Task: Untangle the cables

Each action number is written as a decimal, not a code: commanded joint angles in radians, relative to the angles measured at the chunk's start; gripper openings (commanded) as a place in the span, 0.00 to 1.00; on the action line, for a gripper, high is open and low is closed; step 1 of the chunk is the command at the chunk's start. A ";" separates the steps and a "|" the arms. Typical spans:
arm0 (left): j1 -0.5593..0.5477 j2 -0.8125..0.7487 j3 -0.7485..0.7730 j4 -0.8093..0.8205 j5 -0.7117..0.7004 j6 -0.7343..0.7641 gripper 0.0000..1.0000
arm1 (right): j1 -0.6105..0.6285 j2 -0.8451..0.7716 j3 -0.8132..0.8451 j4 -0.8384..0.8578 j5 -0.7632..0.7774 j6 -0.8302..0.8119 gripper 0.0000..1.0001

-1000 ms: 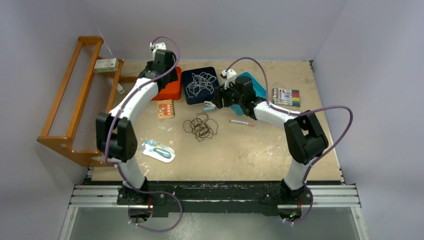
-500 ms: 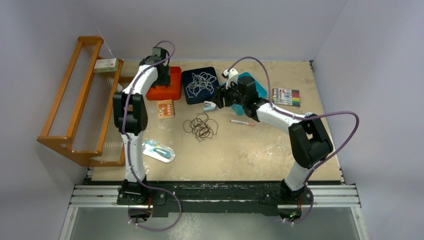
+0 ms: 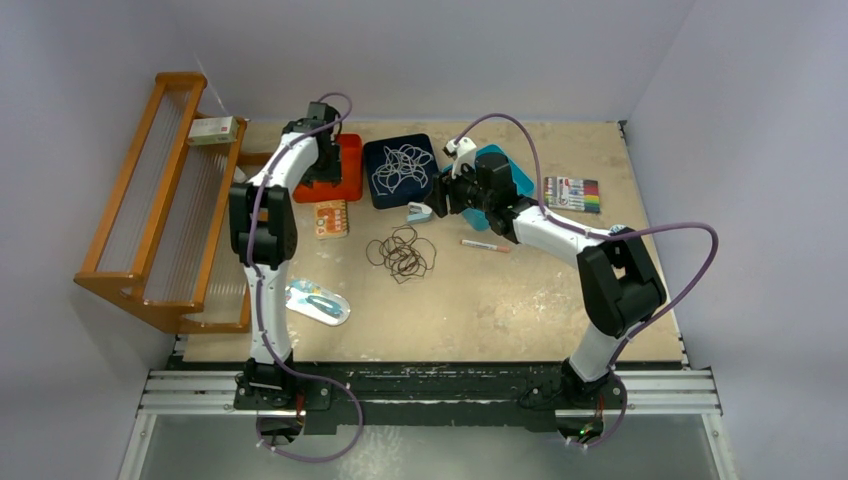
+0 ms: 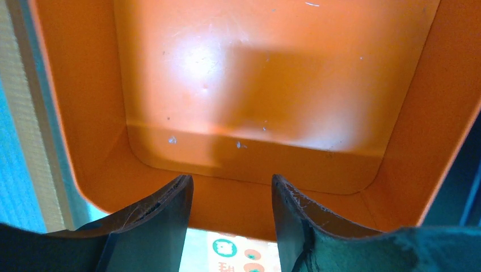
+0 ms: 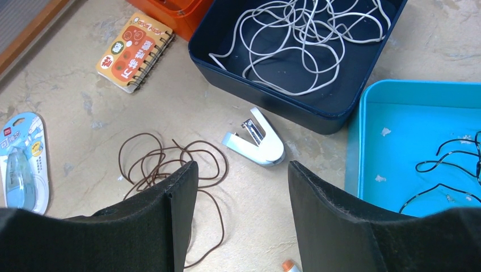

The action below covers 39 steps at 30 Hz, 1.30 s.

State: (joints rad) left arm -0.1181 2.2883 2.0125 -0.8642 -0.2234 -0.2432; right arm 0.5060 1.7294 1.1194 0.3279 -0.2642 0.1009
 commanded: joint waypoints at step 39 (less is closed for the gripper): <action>-0.357 -0.764 -0.957 0.626 0.157 -0.251 0.53 | 0.004 -0.100 -0.101 0.010 0.043 0.100 0.63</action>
State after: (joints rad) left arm -0.4446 1.5703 1.1034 -0.3710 -0.0978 -0.4137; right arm 0.5060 1.6592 1.0195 0.3256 -0.2230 0.1680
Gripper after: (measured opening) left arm 0.526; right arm 0.624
